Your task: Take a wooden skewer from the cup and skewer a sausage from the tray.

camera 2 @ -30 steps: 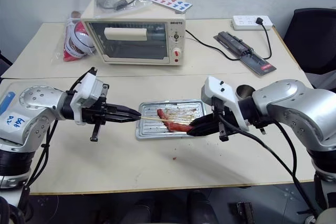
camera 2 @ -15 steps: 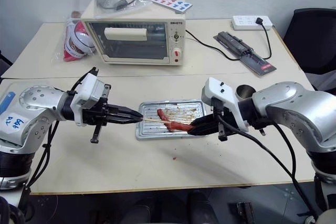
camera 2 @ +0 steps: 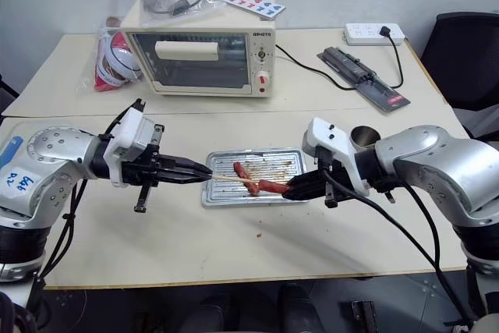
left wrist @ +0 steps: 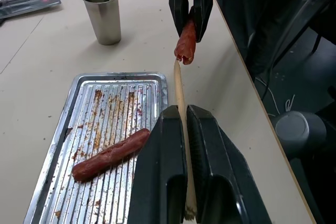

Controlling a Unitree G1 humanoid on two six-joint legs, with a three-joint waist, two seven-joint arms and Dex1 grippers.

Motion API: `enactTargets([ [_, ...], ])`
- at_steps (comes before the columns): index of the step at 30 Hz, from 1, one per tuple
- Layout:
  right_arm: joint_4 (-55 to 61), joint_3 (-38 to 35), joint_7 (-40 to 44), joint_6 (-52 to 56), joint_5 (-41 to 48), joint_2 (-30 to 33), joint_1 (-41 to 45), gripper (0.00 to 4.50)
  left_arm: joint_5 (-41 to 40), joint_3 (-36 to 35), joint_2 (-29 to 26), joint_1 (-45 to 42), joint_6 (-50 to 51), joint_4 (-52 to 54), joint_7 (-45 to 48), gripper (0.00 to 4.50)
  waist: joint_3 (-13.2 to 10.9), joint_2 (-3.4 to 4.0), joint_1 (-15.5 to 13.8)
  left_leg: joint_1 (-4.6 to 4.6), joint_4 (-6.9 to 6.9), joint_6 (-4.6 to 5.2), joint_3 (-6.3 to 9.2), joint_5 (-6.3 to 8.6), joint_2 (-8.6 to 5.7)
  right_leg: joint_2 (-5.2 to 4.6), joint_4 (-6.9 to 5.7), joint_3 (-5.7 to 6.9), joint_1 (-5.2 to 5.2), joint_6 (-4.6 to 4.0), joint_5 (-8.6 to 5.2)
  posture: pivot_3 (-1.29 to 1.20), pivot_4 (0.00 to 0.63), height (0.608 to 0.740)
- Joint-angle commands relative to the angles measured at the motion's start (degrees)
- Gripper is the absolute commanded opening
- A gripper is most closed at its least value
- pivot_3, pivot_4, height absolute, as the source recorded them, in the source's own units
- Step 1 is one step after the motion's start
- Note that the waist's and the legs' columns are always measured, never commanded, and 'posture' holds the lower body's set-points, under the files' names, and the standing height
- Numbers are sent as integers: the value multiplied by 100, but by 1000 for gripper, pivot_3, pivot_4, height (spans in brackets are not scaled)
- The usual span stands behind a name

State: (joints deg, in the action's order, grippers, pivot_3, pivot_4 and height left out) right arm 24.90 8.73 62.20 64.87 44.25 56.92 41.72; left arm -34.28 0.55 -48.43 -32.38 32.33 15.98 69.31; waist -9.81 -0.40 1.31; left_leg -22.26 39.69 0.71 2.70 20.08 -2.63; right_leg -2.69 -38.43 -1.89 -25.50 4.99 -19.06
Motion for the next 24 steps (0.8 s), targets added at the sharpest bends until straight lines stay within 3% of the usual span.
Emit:
enactTargets([
  [1,16,-85,85,-141,-69,76,3,259,-60,-170,-68,-117,-64,98,48,0,0,0,-2,0,0,0,0,0,0,0,0,0,0,0,0,0,150,740],
  [24,96,-101,25,-39,-20,-144,64,259,-79,-28,113,-248,-12,136,-1,0,0,0,-4,0,3,0,0,0,0,0,-2,0,0,0,0,0,150,740],
])
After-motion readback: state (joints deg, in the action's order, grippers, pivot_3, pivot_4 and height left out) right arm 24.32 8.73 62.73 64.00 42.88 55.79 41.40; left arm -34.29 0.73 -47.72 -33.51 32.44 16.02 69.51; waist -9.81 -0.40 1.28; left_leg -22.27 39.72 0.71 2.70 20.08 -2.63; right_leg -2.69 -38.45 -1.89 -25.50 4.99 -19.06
